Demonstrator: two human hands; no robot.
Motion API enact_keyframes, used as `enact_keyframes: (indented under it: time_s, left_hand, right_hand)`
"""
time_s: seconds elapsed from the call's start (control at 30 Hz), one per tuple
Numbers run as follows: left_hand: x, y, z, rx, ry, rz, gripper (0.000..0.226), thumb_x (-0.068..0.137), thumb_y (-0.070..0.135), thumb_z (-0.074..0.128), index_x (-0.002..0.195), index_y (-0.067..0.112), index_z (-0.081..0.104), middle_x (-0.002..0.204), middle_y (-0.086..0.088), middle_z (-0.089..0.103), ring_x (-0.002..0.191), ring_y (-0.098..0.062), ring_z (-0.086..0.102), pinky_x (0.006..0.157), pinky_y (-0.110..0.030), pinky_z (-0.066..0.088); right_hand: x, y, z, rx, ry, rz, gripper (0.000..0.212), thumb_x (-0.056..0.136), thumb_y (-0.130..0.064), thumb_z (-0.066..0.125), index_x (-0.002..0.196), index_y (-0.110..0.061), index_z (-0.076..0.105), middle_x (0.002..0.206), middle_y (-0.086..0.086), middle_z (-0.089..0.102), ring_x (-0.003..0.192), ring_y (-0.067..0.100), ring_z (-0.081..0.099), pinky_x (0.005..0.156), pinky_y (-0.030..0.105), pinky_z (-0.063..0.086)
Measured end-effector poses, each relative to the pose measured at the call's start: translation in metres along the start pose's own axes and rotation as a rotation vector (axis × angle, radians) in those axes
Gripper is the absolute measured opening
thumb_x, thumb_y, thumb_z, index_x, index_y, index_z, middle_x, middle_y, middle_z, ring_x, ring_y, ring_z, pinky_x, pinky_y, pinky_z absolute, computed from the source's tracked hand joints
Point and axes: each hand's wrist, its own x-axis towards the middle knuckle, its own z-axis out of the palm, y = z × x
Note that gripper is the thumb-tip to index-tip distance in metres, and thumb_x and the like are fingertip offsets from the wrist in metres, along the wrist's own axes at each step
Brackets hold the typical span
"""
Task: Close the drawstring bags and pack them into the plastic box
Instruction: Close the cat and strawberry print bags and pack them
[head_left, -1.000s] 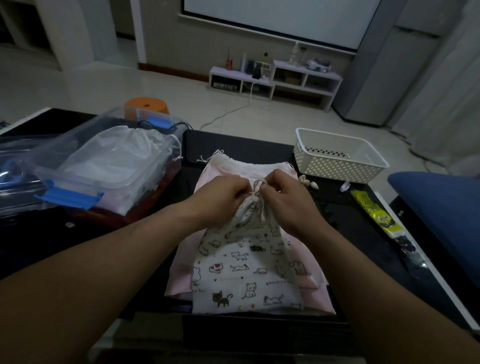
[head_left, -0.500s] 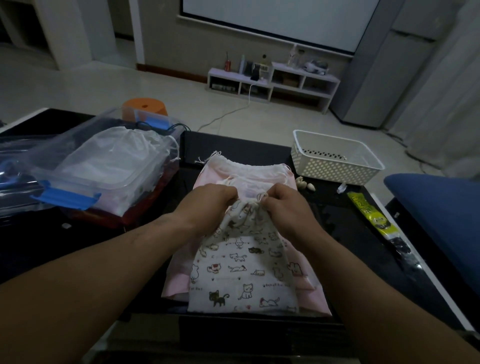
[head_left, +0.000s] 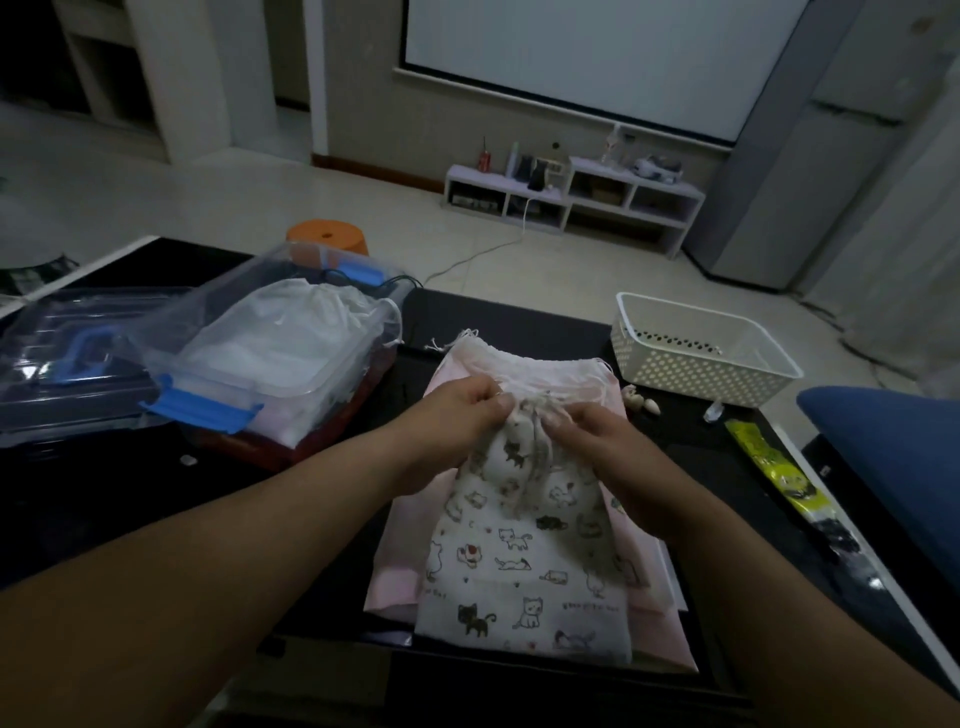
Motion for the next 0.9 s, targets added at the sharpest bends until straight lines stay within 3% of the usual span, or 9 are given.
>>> enact_keyframes:
  time_s: [0.07, 0.17, 0.27, 0.4, 0.53, 0.7, 0.77, 0.83, 0.9]
  left_hand:
    - [-0.003, 0.005, -0.004, -0.114, 0.026, 0.016, 0.032, 0.106, 0.037, 0.055, 0.108, 0.006, 0.065, 0.113, -0.018, 0.074, 0.102, -0.035, 0.071, 0.091, -0.05, 0.06]
    - [-0.017, 0.018, -0.014, -0.263, 0.037, 0.028, 0.032, 0.107, 0.039, 0.054, 0.113, 0.011, 0.067, 0.112, -0.011, 0.075, 0.101, -0.031, 0.072, 0.085, -0.044, 0.06]
    - [-0.04, 0.031, -0.023, -0.304, -0.163, -0.025, 0.044, 0.103, 0.049, 0.057, 0.132, 0.016, 0.066, 0.125, -0.008, 0.074, 0.117, -0.027, 0.071, 0.102, -0.048, 0.056]
    - [-0.074, 0.045, -0.042, -0.224, -0.232, 0.021, 0.034, 0.102, 0.02, 0.064, 0.133, 0.007, 0.065, 0.123, -0.008, 0.075, 0.108, -0.019, 0.074, 0.094, -0.034, 0.06]
    - [-0.097, 0.078, -0.093, -0.174, 0.081, 0.149, 0.016, 0.104, 0.022, 0.06, 0.116, 0.016, 0.069, 0.103, -0.007, 0.078, 0.085, -0.015, 0.077, 0.069, -0.028, 0.063]
    - [-0.094, 0.091, -0.185, 0.35, 0.674, 0.255, 0.016, 0.104, 0.033, 0.06, 0.1, 0.02, 0.069, 0.089, 0.001, 0.072, 0.07, -0.01, 0.071, 0.051, -0.021, 0.052]
    - [-0.087, 0.085, -0.218, 0.511, 0.747, 0.182, 0.012, 0.101, 0.034, 0.062, 0.102, 0.025, 0.069, 0.097, 0.007, 0.072, 0.084, -0.012, 0.069, 0.064, -0.027, 0.053]
    - [-0.079, 0.074, -0.23, 0.741, 0.717, 0.035, 0.034, 0.096, 0.04, 0.065, 0.127, 0.025, 0.062, 0.122, 0.003, 0.065, 0.106, -0.021, 0.063, 0.087, -0.038, 0.054]
    - [-0.069, 0.063, -0.231, 0.953, 0.65, -0.004, 0.051, 0.094, 0.043, 0.066, 0.141, 0.029, 0.051, 0.136, -0.005, 0.052, 0.121, -0.03, 0.054, 0.1, -0.048, 0.048]
  right_hand:
    - [-0.008, -0.007, 0.003, 0.064, -0.123, 0.031, 0.037, 0.098, -0.042, 0.064, 0.128, -0.023, 0.068, 0.121, 0.001, 0.077, 0.112, 0.02, 0.074, 0.097, 0.04, 0.059]
    - [-0.014, -0.026, 0.014, 0.144, -0.084, -0.004, 0.028, 0.105, -0.028, 0.055, 0.124, -0.015, 0.071, 0.114, 0.01, 0.078, 0.105, 0.028, 0.076, 0.089, 0.042, 0.061]
    - [-0.012, -0.043, 0.019, 0.299, 0.022, -0.041, 0.03, 0.104, -0.029, 0.056, 0.123, -0.012, 0.072, 0.113, 0.019, 0.077, 0.103, 0.036, 0.076, 0.086, 0.047, 0.06]
    - [0.005, -0.075, 0.033, 0.452, 0.155, -0.059, 0.031, 0.104, -0.031, 0.058, 0.124, -0.012, 0.071, 0.111, 0.018, 0.078, 0.099, 0.036, 0.077, 0.071, 0.043, 0.063]
    - [0.044, -0.111, 0.064, 0.532, 0.14, -0.068, 0.032, 0.107, -0.027, 0.055, 0.13, -0.009, 0.068, 0.118, 0.018, 0.076, 0.103, 0.035, 0.076, 0.077, 0.042, 0.063]
    - [0.111, -0.171, 0.131, 0.57, 0.083, -0.008, 0.03, 0.105, -0.026, 0.061, 0.126, -0.005, 0.066, 0.111, 0.017, 0.078, 0.099, 0.034, 0.077, 0.084, 0.046, 0.062]
    - [0.135, -0.185, 0.154, 0.458, 0.089, 0.004, 0.024, 0.101, -0.025, 0.065, 0.113, -0.005, 0.07, 0.102, 0.015, 0.079, 0.094, 0.034, 0.077, 0.084, 0.049, 0.063]
    - [0.152, -0.183, 0.164, 0.068, 0.234, -0.054, 0.017, 0.096, -0.024, 0.07, 0.095, -0.008, 0.069, 0.09, 0.01, 0.073, 0.087, 0.03, 0.071, 0.086, 0.052, 0.062]
    - [0.164, -0.175, 0.177, -0.404, 0.451, -0.18, 0.024, 0.094, -0.025, 0.069, 0.114, -0.012, 0.065, 0.109, 0.011, 0.065, 0.098, 0.03, 0.065, 0.089, 0.049, 0.059]
